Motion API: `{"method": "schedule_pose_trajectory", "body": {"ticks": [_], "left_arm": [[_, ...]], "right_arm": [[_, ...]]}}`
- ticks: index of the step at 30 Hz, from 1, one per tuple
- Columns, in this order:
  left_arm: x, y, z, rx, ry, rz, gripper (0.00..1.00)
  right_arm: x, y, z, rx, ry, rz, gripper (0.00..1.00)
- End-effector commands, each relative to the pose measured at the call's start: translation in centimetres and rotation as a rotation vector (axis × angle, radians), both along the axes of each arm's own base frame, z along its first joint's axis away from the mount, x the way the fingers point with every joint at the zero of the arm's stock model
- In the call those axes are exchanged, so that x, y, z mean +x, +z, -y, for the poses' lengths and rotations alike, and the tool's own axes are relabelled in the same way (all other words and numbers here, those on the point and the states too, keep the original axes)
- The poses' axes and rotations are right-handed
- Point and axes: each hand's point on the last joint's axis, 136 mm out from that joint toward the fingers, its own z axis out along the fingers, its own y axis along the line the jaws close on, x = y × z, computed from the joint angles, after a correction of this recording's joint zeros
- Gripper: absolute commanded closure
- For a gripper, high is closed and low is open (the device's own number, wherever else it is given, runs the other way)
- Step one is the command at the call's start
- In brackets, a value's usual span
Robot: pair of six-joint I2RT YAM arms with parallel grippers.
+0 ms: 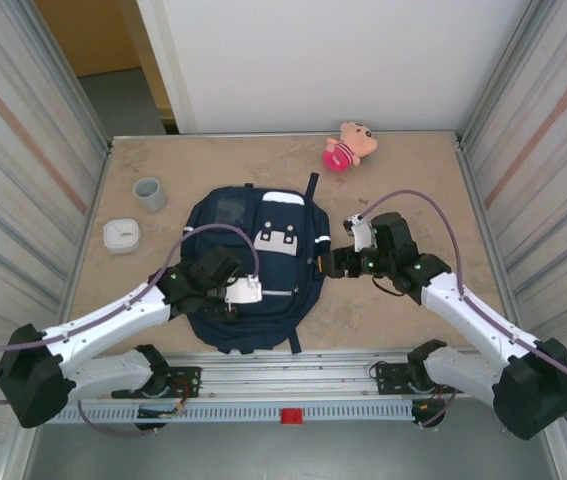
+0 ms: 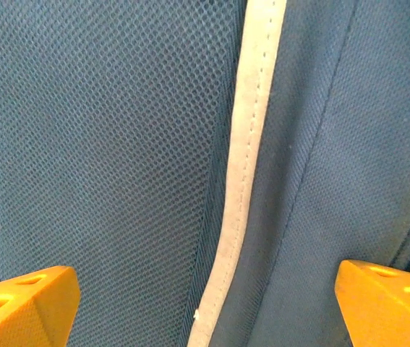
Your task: Pack books, pencil case, and school supplies into a backpack
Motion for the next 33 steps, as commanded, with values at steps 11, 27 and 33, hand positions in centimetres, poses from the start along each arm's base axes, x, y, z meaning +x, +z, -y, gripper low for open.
{"method": "schedule_pose_trajectory", "body": {"ticks": [11, 27, 33], "left_arm": [[-0.9, -3.0, -0.2, 0.073, 0.012, -0.004, 0.06], [0.3, 4.5, 4.7, -0.406, 0.012, 0.147, 1.00], [-0.9, 7.5, 4.4, -0.604, -0.021, 0.177, 1.00]], "right_arm": [[-0.8, 0.9, -1.7, 0.108, 0.086, 0.026, 0.35], [-1.4, 0.8, -2.5, 0.169, 0.138, 0.062, 0.31], [-0.7, 2.4, -4.0, 0.274, 0.255, 0.082, 0.28]]}}
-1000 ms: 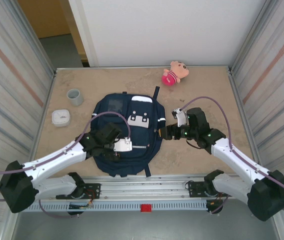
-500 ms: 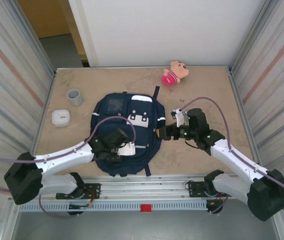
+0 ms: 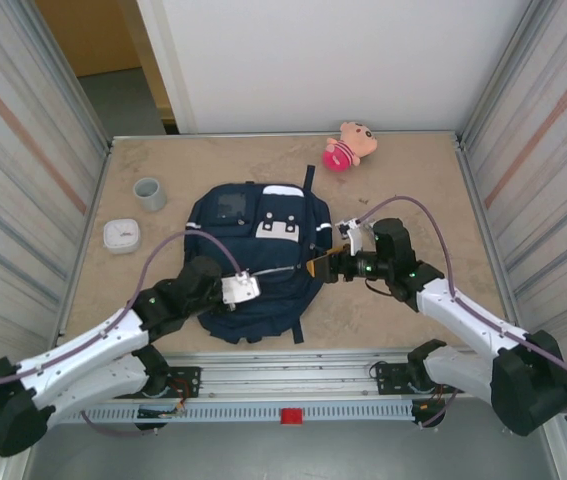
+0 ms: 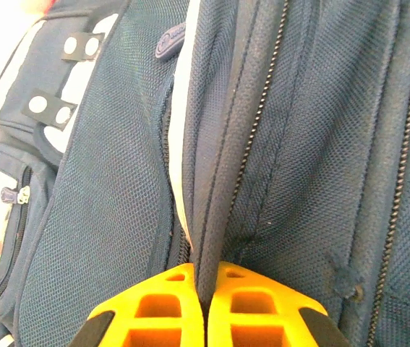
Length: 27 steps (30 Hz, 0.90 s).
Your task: Pack books, pencil case, and school supplies into a backpack
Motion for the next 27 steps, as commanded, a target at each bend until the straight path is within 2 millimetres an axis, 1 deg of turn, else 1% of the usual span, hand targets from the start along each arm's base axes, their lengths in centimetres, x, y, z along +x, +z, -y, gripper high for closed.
{"method": "schedule_pose_trajectory", "body": {"ticks": [1, 4, 8, 12, 15, 19, 21, 24, 25, 27], "left_arm": [[-0.5, 4.0, 2.3, -0.202, -0.078, 0.057, 1.00], [-0.6, 4.1, 2.2, -0.186, -0.080, 0.048, 1.00], [-0.4, 4.1, 2.3, -0.179, -0.071, 0.038, 1.00], [0.0, 4.4, 2.1, -0.215, -0.050, 0.045, 1.00], [-0.1, 5.3, 2.4, -0.291, -0.063, 0.038, 1.00], [-0.1, 6.7, 2.4, -0.376, -0.081, 0.042, 1.00], [0.0, 7.1, 2.2, -0.395, -0.075, 0.050, 1.00], [0.2, 7.0, 2.0, -0.389, -0.065, 0.051, 1.00], [0.3, 6.9, 2.0, -0.384, -0.062, 0.048, 1.00], [0.5, 6.5, 2.0, -0.366, -0.053, 0.036, 1.00]], "right_arm": [[0.2, 1.6, -1.3, 0.075, 0.106, 0.055, 0.27], [1.0, 1.4, -2.1, 0.072, 0.144, 0.063, 0.26], [1.8, 0.4, -2.9, 0.062, 0.176, 0.038, 0.26], [1.1, -0.7, -2.9, 0.060, 0.208, 0.031, 0.26], [0.7, -1.6, -3.0, 0.049, 0.233, 0.009, 0.25], [0.7, -1.8, -3.5, 0.060, 0.245, 0.013, 0.24], [0.3, -1.7, -3.9, 0.059, 0.266, 0.012, 0.24], [-0.8, -1.0, -4.3, 0.084, 0.325, 0.001, 0.28], [-1.3, -0.7, -4.3, 0.091, 0.345, -0.002, 0.30], [-2.8, 0.1, -4.3, 0.108, 0.399, -0.007, 0.39]]}}
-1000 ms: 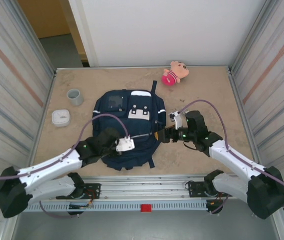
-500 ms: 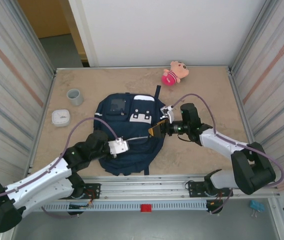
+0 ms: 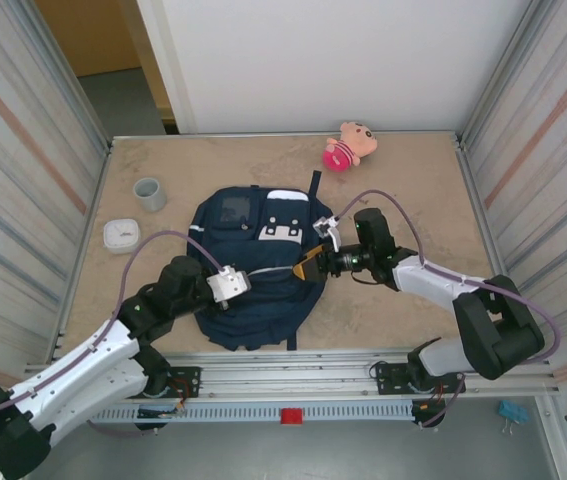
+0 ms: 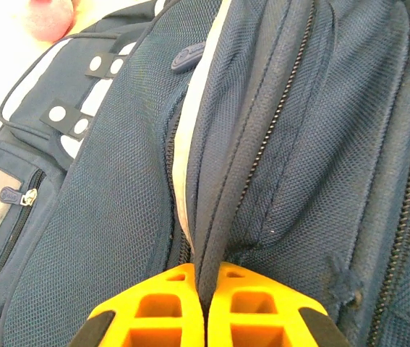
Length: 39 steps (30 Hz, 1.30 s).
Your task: Pack books, pencil case, and school supplies into a backpack
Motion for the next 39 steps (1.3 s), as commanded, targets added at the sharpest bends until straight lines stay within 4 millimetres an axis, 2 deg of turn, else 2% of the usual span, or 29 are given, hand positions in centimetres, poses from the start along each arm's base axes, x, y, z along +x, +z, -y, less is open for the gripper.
{"method": "schedule_pose_trajectory", "body": {"ticks": [1, 5, 9, 13, 16, 18, 24, 28, 32, 35, 39], "left_arm": [[0.9, 5.0, 2.0, -0.153, -0.038, 0.105, 1.00], [1.3, 4.5, 1.8, -0.125, -0.018, 0.094, 1.00], [1.4, 4.5, 1.8, -0.128, -0.016, 0.094, 1.00], [1.2, 4.6, 1.9, -0.137, -0.026, 0.095, 1.00], [1.2, 4.7, 2.0, -0.142, -0.028, 0.095, 1.00], [1.2, 4.8, 2.0, -0.143, -0.028, 0.096, 1.00], [1.3, 4.9, 2.0, -0.146, -0.026, 0.098, 1.00], [1.2, 5.2, 2.1, -0.156, -0.034, 0.097, 1.00], [1.2, 5.3, 2.2, -0.162, -0.037, 0.096, 1.00], [1.2, 5.5, 2.3, -0.166, -0.035, 0.095, 1.00], [1.1, 5.6, 2.4, -0.174, -0.039, 0.095, 1.00]], "right_arm": [[-3.1, 2.7, -0.6, 0.067, 0.149, 0.015, 0.43], [-6.6, 4.3, 0.4, 0.092, 0.243, -0.013, 0.52], [-7.9, 4.9, 1.8, 0.073, 0.222, 0.001, 0.53], [-5.1, 3.6, 3.0, -0.029, 0.049, 0.064, 0.35], [-3.8, 3.4, 2.7, -0.066, 0.012, 0.075, 0.34], [-3.8, 3.5, 2.0, -0.073, 0.027, 0.073, 0.34], [-4.2, 2.1, 0.2, -0.171, 0.030, 0.103, 0.34], [-3.3, 1.0, 0.0, -0.261, -0.034, 0.132, 0.37], [-2.6, 0.6, 0.2, -0.299, -0.073, 0.144, 0.55], [-2.8, 1.0, 0.1, -0.301, -0.075, 0.155, 0.61], [-3.0, 1.2, 0.0, -0.297, -0.069, 0.161, 0.63]]}}
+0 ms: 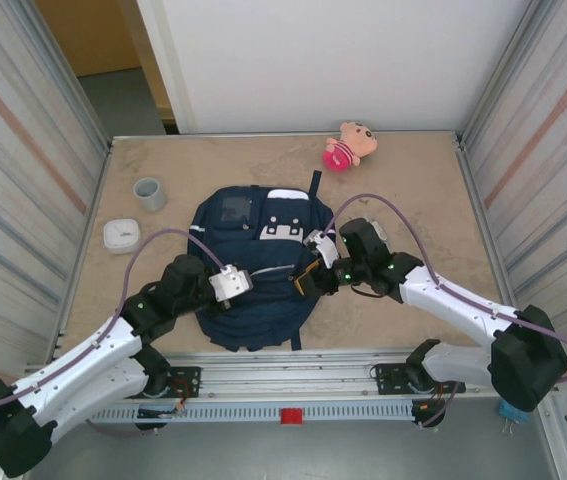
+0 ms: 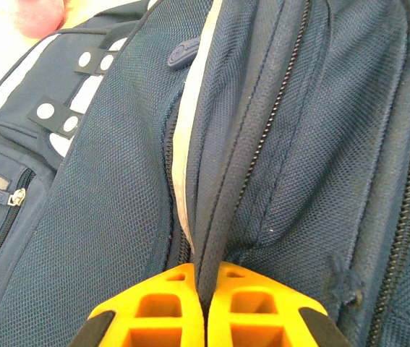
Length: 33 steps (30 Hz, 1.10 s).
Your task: Pack books, pencil case, and school supplies into a backpack
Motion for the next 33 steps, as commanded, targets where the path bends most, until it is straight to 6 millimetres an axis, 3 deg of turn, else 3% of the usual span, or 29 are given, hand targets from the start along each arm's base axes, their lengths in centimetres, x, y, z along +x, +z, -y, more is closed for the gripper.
{"method": "schedule_pose_trajectory", "body": {"ticks": [1, 5, 10, 17, 26, 28, 31, 33], "left_arm": [[1.1, 6.1, 1.9, -0.171, -0.031, 0.119, 1.00], [1.2, 6.1, 1.9, -0.170, -0.026, 0.119, 1.00], [2.0, 6.1, 1.6, -0.171, 0.027, 0.114, 1.00], [3.4, 6.2, 1.6, -0.175, 0.096, 0.111, 1.00], [2.8, 6.6, 3.9, -0.190, 0.025, 0.114, 1.00], [2.7, 6.4, 4.2, -0.185, 0.015, 0.109, 1.00], [2.7, 6.3, 4.2, -0.185, 0.015, 0.108, 1.00], [2.7, 6.4, 4.0, -0.186, 0.016, 0.114, 1.00]], "right_arm": [[0.2, 1.2, -0.2, 0.002, 0.001, 0.034, 0.64], [-0.4, 1.6, -0.5, 0.024, 0.027, 0.021, 0.82], [-1.9, 3.4, -1.0, 0.087, 0.063, 0.007, 0.99], [-4.1, 5.5, -2.5, 0.125, 0.075, 0.004, 1.00], [-6.5, 5.8, -8.3, 0.115, 0.144, -0.028, 1.00], [-6.2, 5.5, -9.0, 0.102, 0.126, -0.036, 0.93], [-5.4, 5.1, -8.4, 0.079, 0.059, -0.044, 0.67], [-4.5, 5.1, -6.9, 0.081, -0.031, -0.067, 0.51]]}}
